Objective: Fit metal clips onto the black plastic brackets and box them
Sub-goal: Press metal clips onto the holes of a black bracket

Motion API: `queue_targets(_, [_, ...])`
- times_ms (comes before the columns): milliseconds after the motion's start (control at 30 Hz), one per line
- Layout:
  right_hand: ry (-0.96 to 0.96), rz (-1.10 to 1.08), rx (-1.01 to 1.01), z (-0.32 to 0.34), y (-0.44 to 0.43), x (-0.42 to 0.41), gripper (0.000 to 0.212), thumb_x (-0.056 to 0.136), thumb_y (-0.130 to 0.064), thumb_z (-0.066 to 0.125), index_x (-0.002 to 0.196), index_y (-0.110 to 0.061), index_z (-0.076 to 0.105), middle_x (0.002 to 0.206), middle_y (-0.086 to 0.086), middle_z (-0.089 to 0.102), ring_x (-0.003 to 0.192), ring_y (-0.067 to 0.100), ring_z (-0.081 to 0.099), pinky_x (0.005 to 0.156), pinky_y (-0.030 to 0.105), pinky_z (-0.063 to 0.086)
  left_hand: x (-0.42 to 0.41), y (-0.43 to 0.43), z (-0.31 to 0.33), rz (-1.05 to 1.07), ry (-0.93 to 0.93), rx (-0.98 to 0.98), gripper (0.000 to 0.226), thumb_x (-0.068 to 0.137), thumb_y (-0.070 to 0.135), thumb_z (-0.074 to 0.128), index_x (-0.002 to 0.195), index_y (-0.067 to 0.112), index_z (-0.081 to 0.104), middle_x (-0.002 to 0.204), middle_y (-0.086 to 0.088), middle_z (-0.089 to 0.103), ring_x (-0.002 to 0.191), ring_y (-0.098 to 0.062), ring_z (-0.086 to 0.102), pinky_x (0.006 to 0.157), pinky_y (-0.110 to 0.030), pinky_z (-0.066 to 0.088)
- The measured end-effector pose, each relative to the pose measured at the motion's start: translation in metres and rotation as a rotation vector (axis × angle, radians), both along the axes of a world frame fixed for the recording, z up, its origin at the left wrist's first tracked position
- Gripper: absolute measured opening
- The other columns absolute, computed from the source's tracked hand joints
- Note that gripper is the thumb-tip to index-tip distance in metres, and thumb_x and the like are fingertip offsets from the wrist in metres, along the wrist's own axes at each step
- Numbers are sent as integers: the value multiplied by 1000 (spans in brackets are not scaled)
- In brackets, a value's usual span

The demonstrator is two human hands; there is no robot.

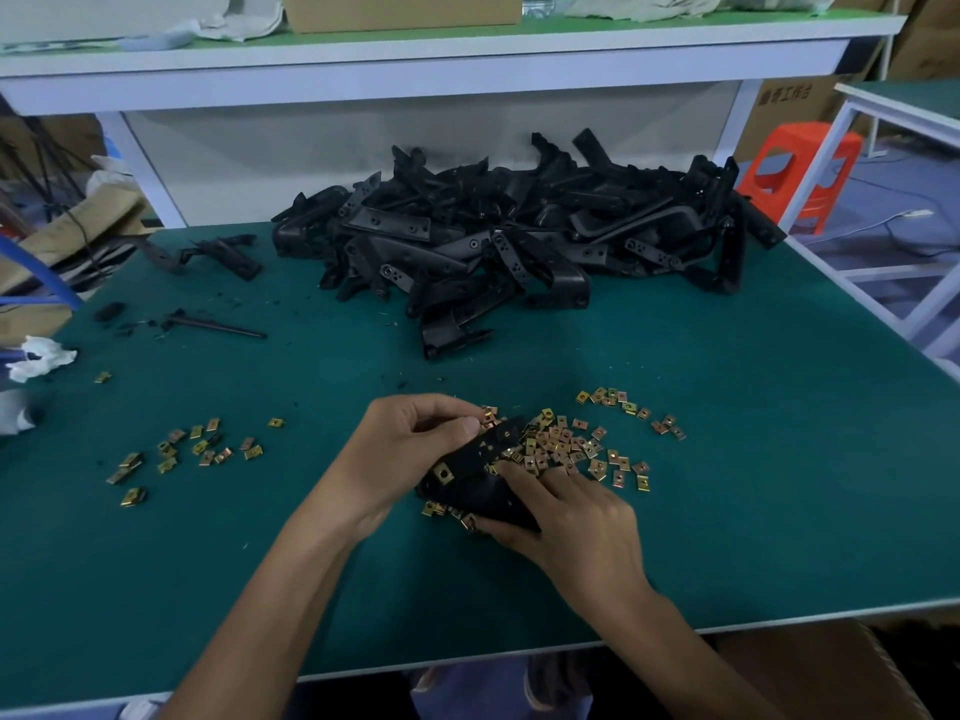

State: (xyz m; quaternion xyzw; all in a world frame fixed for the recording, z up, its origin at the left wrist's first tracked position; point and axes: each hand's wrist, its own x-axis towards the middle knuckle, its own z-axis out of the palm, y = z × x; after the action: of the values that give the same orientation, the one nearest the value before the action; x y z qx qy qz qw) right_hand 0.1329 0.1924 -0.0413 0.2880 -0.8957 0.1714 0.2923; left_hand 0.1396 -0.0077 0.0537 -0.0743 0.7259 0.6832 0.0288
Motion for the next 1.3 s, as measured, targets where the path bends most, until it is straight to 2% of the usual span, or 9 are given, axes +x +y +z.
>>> queue_targets(233, [5, 6, 23, 0, 1, 1, 53, 88, -70, 56, 113, -27, 74, 72, -6, 60, 61, 16, 58, 49, 28, 42, 0, 0, 1, -3, -13, -28, 10, 91, 9, 73, 92, 15, 81, 90, -6, 79, 81, -12, 73, 69, -18, 55])
queue_targets(367, [1, 10, 16, 2, 1, 1, 53, 89, -70, 54, 112, -26, 75, 71, -6, 60, 59, 15, 58, 48, 26, 40, 0, -1, 0, -36, -13, -122, 8, 90, 14, 75, 92, 19, 81, 90, -4, 79, 86, -17, 75, 78, -27, 59])
queue_targets(633, [-12, 52, 48, 3, -1, 2, 53, 90, -70, 52, 113, -27, 73, 70, -8, 58, 57, 14, 57, 47, 26, 39, 4, -7, -1, -61, 4, -173, 13, 92, 11, 71, 93, 19, 81, 89, -3, 79, 84, -12, 73, 72, -20, 54])
queue_targets(833, [-40, 98, 85, 1, -1, 1, 54, 91, -70, 51, 116, -27, 73, 75, -8, 63, 61, 16, 61, 48, 27, 43, -5, -18, 18, -223, -54, -392, 7, 89, 12, 76, 92, 16, 81, 82, -2, 78, 72, -5, 67, 68, -17, 53])
queue_targets(967, [-31, 79, 84, 3, -1, 1, 53, 90, -70, 51, 113, -28, 73, 73, -8, 62, 59, 15, 60, 47, 26, 41, -8, -12, 20, -264, -91, -375, 8, 88, 11, 77, 93, 16, 80, 83, 0, 78, 75, -4, 68, 72, -15, 54])
queue_targets(1067, [-39, 76, 98, 3, -1, 1, 53, 89, -70, 50, 110, -27, 74, 72, -8, 62, 58, 16, 60, 46, 26, 42, -9, -15, 17, -279, -140, -318, 8, 87, 12, 78, 94, 13, 81, 88, -3, 78, 81, -9, 70, 82, -22, 56])
queue_targets(1133, [-57, 78, 111, 4, -1, 1, 54, 89, -70, 47, 110, -28, 74, 73, -8, 64, 58, 16, 62, 46, 26, 42, -5, -16, 14, -264, -163, -262, 8, 86, 12, 79, 93, 12, 81, 87, -6, 78, 80, -11, 70, 80, -21, 56])
queue_targets(1233, [-73, 63, 108, 6, -2, 1, 55, 89, -71, 47, 111, -29, 74, 73, -9, 64, 58, 15, 62, 46, 25, 42, 1, -9, 8, -174, -73, -354, 6, 85, 13, 80, 88, 18, 81, 81, -1, 78, 74, -7, 69, 73, -20, 55])
queue_targets(1300, [-80, 50, 85, 6, -3, 2, 56, 88, -71, 47, 112, -29, 74, 71, -9, 63, 57, 15, 62, 45, 24, 41, 5, -2, 2, -125, 0, -444, 11, 86, 15, 78, 92, 23, 81, 82, 6, 78, 79, -5, 71, 81, -27, 56])
